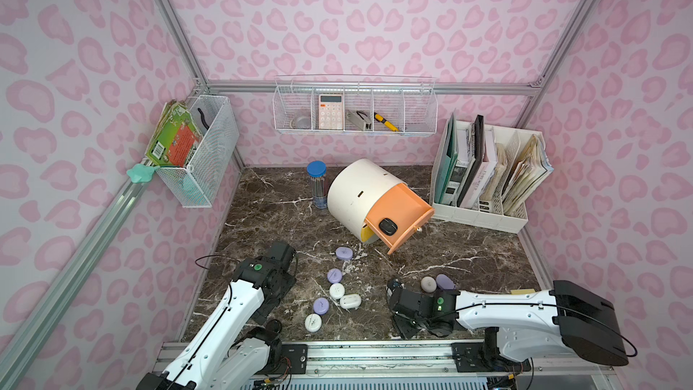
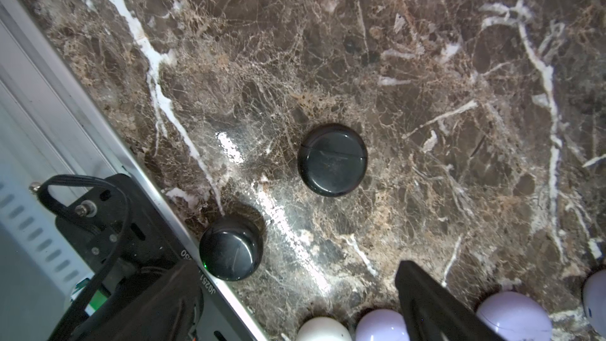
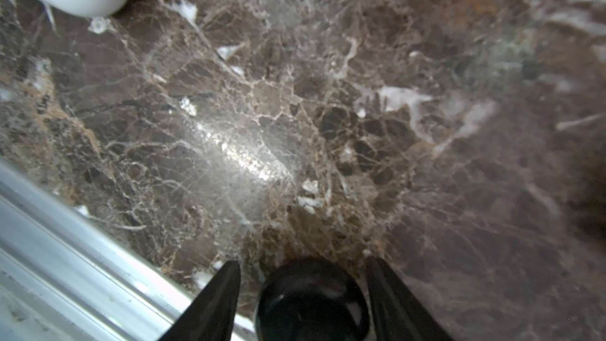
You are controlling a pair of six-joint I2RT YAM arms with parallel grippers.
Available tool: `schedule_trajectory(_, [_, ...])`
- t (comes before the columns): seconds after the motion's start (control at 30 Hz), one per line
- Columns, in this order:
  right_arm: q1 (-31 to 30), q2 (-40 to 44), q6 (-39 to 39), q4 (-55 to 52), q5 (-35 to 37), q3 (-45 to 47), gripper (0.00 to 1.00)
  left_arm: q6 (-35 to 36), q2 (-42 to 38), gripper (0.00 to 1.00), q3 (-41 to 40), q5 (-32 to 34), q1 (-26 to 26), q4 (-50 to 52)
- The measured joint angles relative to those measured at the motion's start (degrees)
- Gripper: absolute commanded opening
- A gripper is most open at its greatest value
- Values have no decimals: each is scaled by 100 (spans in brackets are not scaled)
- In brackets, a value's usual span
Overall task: Put the bluetooth earphones in the drawer according to color
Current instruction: Pick up the Bluetooth earphone from the center of the board.
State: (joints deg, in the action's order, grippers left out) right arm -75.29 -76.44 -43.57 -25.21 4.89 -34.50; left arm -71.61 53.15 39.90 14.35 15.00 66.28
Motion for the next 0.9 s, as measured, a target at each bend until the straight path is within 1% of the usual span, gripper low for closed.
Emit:
schedule_trajectory(0.23, [-125, 0, -131, -619, -109, -155, 64, 4, -2, 99, 0, 4, -7, -2])
schedule_trajectory(0.43, [-125, -28, -190, -699, -107, -133, 61, 22, 2, 99, -28, 2, -22, -44])
schedule_trajectory(0.5, [-136, -120, -205, -673, -48, -136, 56, 24, 4, 99, -31, 2, -22, -52])
schedule_trajectory(0.6, [-133, -297, -214, -713, 2, -199, 43, 26, 13, 99, -33, 2, -24, -68])
schedule_trajectory(0.83, [-131, -315, -203, -804, 4, -363, 39, 46, 11, 99, -26, 7, -33, -90])
schedule_trajectory(0.9, [-111, -306, -205, -787, 74, -400, 37, 74, 20, 99, -15, 9, -33, -96])
